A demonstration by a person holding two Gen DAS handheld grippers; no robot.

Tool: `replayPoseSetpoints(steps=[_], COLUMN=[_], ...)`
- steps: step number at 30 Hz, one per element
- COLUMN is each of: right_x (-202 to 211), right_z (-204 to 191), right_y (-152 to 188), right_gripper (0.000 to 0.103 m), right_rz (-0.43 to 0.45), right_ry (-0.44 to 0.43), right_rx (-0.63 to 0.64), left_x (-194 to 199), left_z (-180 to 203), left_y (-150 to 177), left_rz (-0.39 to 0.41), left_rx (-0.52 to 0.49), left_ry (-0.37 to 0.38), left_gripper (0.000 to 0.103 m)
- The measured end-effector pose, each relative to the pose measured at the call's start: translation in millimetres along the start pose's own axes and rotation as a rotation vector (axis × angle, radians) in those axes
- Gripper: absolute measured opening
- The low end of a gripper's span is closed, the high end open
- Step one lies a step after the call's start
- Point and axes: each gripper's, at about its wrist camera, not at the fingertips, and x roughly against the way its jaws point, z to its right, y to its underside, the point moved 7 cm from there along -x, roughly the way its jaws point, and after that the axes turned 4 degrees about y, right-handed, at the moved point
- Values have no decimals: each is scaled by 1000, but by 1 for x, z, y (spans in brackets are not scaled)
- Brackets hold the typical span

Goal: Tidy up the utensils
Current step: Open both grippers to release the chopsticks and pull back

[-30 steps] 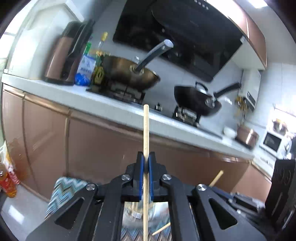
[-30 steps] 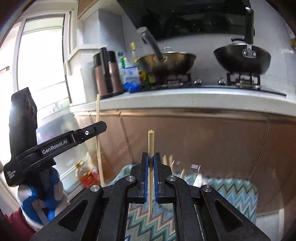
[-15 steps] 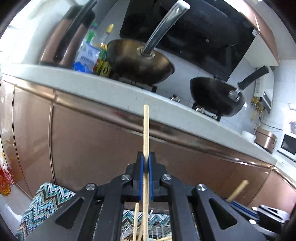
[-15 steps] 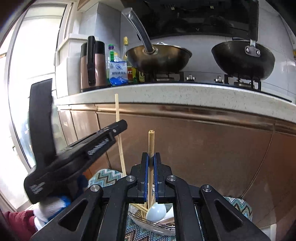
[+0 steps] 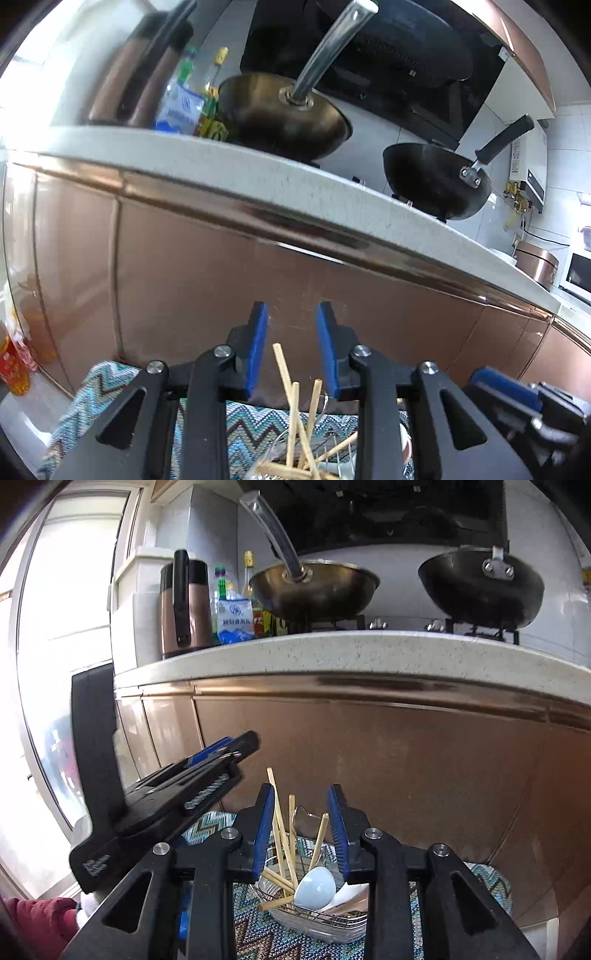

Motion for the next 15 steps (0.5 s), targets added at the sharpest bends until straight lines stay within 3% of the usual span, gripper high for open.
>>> replayPoseSetpoints(steps=[8, 15], right_x=[61, 123], right_z=[-2, -6], right_y=[-3, -1], right_gripper=[38, 49], right_rz=[48, 95], right_ry=[80, 163], right_rx=[-3, -9], left_x=[69, 139], left_z=[0, 8], left_y=[-13, -13], left_rz=[-13, -25], left_rx=[-61, -128], left_ry=[-53, -103], left_gripper=[37, 39])
